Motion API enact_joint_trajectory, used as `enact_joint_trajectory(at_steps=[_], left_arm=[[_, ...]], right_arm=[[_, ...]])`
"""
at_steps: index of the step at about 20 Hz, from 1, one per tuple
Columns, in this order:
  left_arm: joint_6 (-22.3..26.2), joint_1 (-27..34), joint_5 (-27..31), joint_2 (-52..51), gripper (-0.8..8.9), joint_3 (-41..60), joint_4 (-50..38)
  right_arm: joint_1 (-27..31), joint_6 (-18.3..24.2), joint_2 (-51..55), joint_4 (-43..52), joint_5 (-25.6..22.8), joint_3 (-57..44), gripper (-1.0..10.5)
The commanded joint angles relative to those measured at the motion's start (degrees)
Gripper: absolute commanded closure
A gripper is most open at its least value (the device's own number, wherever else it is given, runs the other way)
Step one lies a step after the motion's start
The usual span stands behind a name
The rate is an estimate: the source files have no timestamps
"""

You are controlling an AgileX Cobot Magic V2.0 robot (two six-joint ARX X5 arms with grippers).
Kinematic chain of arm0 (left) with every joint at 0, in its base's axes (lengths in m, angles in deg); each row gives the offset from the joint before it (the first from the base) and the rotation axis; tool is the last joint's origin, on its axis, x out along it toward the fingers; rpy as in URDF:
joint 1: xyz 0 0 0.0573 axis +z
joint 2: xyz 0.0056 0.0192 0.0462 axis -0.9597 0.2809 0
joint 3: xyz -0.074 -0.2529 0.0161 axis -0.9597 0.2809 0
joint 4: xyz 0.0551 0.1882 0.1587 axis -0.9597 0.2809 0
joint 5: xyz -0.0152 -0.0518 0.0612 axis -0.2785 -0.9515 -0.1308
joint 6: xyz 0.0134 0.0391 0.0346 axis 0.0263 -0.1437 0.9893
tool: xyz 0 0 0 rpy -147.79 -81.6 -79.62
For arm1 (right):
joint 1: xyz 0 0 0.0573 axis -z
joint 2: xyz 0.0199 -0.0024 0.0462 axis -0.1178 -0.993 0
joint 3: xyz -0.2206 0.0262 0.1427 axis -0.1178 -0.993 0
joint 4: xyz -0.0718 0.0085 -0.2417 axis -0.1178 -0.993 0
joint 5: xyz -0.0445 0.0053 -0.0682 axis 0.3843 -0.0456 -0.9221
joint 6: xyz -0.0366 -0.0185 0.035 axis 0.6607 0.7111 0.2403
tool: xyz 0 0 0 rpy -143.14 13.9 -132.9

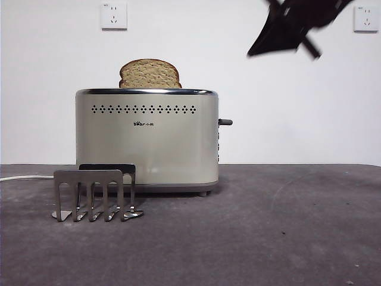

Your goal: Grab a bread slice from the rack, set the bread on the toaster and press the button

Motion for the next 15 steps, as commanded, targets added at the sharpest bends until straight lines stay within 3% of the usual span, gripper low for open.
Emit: enact_joint_trajectory(at_steps=[1,3,8,15], left_arm=[[-0.33,-0.11,-0.09,-0.09,5.31,0.26,0.20],[-0.33,-0.11,-0.11,-0.09,5.31,0.26,0.20],[-0.33,-0.11,-0.13,-0.09,5.32,0.26,0.96],[-0.33,-0.11,-0.24,-0.09,5.34,0.26,3.72]], right_arm=[[-0.24,5.95,6.73,-10.25,0.17,-0.11,9.6],[-0.46,10.75,12.92,-20.44,0.28,-0.11,9.6],[-1.40,18.67,21.66,-35.60,0.31,-0.11,9.6],[-1.38,23.69,31.71,-48.87,0.48,-0.11,9.6]])
